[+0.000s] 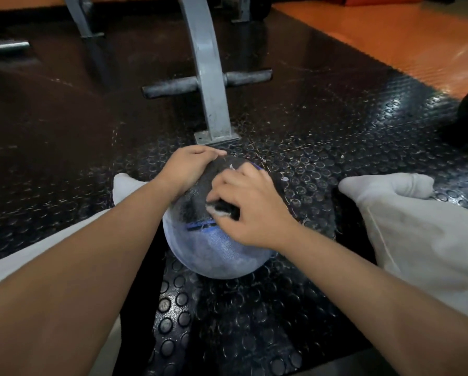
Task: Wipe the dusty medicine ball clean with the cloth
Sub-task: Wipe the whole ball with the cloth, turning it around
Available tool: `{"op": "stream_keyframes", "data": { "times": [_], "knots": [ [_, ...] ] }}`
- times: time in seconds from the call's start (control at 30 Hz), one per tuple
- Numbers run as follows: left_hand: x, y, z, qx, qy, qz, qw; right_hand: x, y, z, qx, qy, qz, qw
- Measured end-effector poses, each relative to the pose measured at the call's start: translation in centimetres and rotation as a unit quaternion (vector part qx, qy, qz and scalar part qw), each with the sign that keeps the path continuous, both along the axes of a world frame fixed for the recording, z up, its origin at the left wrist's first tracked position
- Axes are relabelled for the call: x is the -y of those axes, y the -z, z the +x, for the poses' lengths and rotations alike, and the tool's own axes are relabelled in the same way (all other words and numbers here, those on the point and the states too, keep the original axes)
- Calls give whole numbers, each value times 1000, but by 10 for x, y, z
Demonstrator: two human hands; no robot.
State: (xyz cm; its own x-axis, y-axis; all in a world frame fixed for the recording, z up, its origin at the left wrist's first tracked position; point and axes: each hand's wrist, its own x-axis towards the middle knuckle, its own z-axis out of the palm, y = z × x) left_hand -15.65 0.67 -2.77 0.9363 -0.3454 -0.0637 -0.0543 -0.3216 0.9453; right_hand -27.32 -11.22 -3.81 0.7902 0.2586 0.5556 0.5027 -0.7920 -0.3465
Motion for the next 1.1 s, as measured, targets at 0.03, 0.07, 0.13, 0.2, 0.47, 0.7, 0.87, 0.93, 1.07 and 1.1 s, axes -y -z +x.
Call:
{"op": "stream_keyframes", "data": {
  "times": [0.03,0.07,0.13,0.2,0.47,0.7,0.87,0.93,1.07,1.1],
  "knots": [
    [0,0,0,4,-1,3,1000,7,6,-6,3,-12,-4,1000],
    [1,0,-1,6,-1,3,1000,14,11,-12,5,-22,-3,1000],
    [3,0,-1,7,-1,5,1000,32,23,-19,1,-23,24,999],
    [3,1,0,8,-10,10,1000,51,38,-23,-12,-1,93,996],
    [-4,6,2,5,-66,-1,998,59,46,-22,-71,86,192,975],
    [0,4,7,-18,-77,-26,997,17,6,11,11,62,10,998],
    [0,3,9,-33,-81,-24,996,65,59,-9,-4,73,130,989],
    [-1,2,10,-41,-90,-22,995,78,71,-19,-57,113,159,979],
    [-2,4,11,-22,-90,7,996,57,49,-12,-33,99,139,985],
    [-2,5,10,-14,-89,13,996,47,39,-8,-17,83,116,990]
  ]
}}
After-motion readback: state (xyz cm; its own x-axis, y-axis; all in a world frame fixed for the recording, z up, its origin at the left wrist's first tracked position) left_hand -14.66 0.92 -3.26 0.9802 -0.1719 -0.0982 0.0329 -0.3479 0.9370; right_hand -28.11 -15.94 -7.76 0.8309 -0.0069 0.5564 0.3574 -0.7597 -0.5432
